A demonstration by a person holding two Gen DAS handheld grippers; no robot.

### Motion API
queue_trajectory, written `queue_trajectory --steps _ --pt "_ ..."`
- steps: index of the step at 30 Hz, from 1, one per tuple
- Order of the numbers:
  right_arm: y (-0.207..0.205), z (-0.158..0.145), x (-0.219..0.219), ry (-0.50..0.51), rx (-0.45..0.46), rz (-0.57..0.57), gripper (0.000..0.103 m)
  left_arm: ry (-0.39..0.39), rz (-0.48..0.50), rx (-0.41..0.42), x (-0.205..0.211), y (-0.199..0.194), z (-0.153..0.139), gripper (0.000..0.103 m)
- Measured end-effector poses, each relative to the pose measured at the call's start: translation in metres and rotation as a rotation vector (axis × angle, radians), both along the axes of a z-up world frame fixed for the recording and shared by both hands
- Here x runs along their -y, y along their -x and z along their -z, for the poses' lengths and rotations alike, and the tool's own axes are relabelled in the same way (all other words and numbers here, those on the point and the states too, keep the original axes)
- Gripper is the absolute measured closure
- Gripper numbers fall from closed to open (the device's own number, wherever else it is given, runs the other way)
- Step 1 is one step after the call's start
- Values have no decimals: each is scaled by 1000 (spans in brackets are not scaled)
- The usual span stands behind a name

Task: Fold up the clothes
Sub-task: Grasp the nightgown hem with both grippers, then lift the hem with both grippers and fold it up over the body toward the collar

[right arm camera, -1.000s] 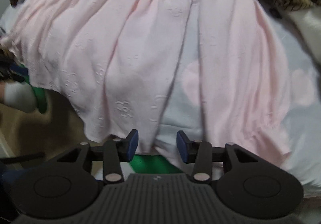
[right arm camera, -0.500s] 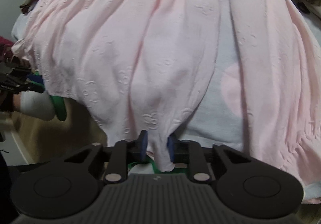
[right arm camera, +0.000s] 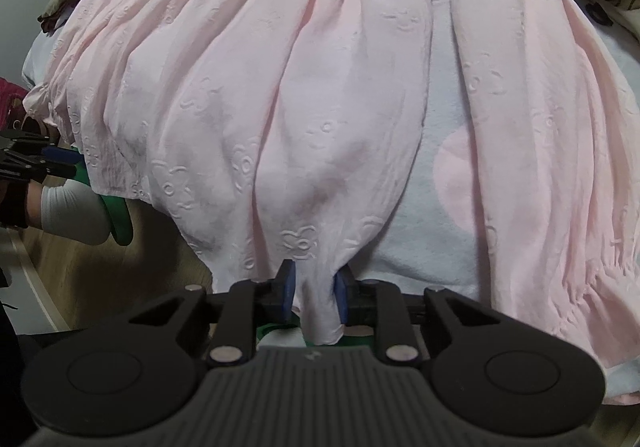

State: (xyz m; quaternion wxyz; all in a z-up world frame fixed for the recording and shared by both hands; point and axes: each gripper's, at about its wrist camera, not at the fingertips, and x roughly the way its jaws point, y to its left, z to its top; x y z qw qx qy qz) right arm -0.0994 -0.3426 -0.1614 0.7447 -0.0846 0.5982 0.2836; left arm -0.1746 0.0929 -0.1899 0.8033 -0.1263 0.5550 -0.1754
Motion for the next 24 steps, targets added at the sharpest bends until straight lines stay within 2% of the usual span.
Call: queue_trajectory --steps 3,7,10,13,14,19,21,23,24 --pt "1 0 -2 1 0 -11 78 39 -57 3 -3 -3 8 64" --pt "3 3 -5 7 1 -22 78 217 -234 -89 -21 -9 28 64" --pt "4 4 -7 12 0 -28 78 279 -318 -98 -31 -6 37 65" --pt "4 5 -8 18 0 -40 77 296 -378 -86 -37 -3 44 67" --pt "4 4 -8 20 0 -46 76 285 -380 -79 -37 -3 46 70" --pt "6 3 -10 21 -1 -73 72 294 -470 -31 -44 6 52 71" --pt "6 3 -9 20 -1 -71 71 314 -474 5 -45 6 52 76" --pt "5 2 -8 19 -1 -67 71 325 -483 41 -47 5 51 96" --pt "5 2 -8 18 0 -64 71 328 -488 55 -48 4 51 98"
